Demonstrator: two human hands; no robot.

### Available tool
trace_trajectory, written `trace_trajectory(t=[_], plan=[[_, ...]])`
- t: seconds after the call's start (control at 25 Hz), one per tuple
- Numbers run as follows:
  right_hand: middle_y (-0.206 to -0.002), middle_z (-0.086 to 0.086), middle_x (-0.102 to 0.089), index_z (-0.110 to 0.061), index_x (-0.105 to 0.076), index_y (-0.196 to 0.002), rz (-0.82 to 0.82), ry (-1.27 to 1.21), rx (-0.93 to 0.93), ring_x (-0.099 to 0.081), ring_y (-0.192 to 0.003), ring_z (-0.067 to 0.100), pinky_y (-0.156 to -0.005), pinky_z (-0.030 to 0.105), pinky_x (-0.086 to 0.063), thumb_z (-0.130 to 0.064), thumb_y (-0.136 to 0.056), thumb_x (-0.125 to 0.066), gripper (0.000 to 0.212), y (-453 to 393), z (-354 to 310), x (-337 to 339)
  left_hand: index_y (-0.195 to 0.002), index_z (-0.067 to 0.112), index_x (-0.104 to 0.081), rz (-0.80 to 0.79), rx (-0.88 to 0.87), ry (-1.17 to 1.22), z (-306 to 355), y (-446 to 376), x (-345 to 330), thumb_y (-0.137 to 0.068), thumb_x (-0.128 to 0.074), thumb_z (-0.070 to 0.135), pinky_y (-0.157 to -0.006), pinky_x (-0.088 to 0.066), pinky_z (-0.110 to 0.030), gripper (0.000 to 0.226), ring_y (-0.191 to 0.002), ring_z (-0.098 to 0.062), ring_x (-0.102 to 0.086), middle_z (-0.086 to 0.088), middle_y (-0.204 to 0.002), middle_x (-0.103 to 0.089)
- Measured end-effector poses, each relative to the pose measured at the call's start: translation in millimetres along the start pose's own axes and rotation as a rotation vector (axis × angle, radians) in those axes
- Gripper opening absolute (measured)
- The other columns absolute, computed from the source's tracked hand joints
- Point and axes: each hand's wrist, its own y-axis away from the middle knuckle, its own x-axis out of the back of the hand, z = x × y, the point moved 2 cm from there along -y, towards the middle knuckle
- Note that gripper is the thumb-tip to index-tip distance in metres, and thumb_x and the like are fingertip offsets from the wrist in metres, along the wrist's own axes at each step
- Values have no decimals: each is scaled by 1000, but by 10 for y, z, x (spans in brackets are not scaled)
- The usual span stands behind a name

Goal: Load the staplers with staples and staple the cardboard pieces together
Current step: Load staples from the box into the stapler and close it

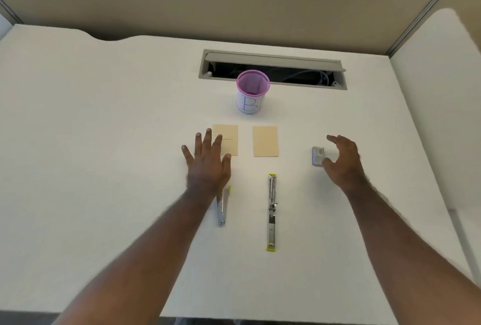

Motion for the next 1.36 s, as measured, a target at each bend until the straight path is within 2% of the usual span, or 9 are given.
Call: trace_trajectory(t=[0.12,0.28,0.56,0.76,0.92,1.04,1.16,1.28,1.36], plan=[[-161,3,-22,-25,-30,-152,-140,107,-27,-22,-147,23,-114,48,-29,-15,-82,-67,80,242,250,1,-150,20,-30,-23,-45,27,216,88,13,-98,-41,38,-116,-3,-64,57,-152,-27,-5,-5,-163,-16],[-164,-9,-13,-31,-17,-155,-222,235,38,-15,-150,17,-114,50,-27,-30,-89,-63,80,336,272,-70,-152,21,-27,-48,-145,-30,489,249,10,-98,-38,41,-114,-1,-67,59,-152,-29,-3,-5,-165,-10],[-157,-16,-30,-37,-40,-140,-198,219,38,-34,-136,21,-102,43,-37,-18,-88,-59,59,112,116,-93,-152,22,-27,-89,-271,-13,923,430,-38,-98,-38,41,-116,0,-64,59,-152,-27,1,-3,-165,-7],[-130,-3,-56,-37,-49,-127,-210,190,-34,-47,-120,27,-91,39,-43,-26,-87,-59,43,15,93,-111,-152,24,-26,-144,-276,91,1072,426,-41,-97,-40,38,-119,4,-58,59,-152,-23,5,0,-165,-6],[-135,-9,-54,-34,-45,-132,-172,87,110,-47,-123,22,-93,37,-40,-26,-87,-63,50,116,-37,-8,-148,17,-36,-232,-276,453,1191,343,12,-92,-59,16,-120,-21,-41,61,-151,-22,-12,-4,-163,-17],[-134,-19,-54,-42,-35,-139,-199,-17,259,-49,-122,14,-93,32,-42,-29,-86,-68,64,312,-230,142,-146,19,-40,-435,-56,903,1266,217,106,-92,-65,12,-107,-37,-27,60,-138,-18,-41,-2,-154,-37],[-129,-29,-54,-54,-29,-137,-218,-78,325,-53,-118,6,-91,32,-45,-34,-83,-71,71,540,-427,316,-141,22,-45,-674,148,1294,1342,141,201,-98,-58,16,-102,-47,-32,46,-118,-13,-58,0,-137,-55],[-129,-33,-54,-57,-27,-137,-245,-84,350,-53,-118,2,-91,35,-48,-37,-83,-70,73,706,-598,467,-132,16,-52,-849,191,1537,1376,143,216,-99,-54,14,-98,-53,-35,32,-103,-19,-64,-6,-121,-63],[-127,-35,-53,-56,-27,-138,-251,-65,363,-52,-121,3,-93,37,-48,-33,-85,-70,72,764,-671,542,-130,14,-52,-916,198,1645,1380,189,201,-99,-54,10,-96,-54,-35,31,-100,-22,-67,-12,-120,-64]])
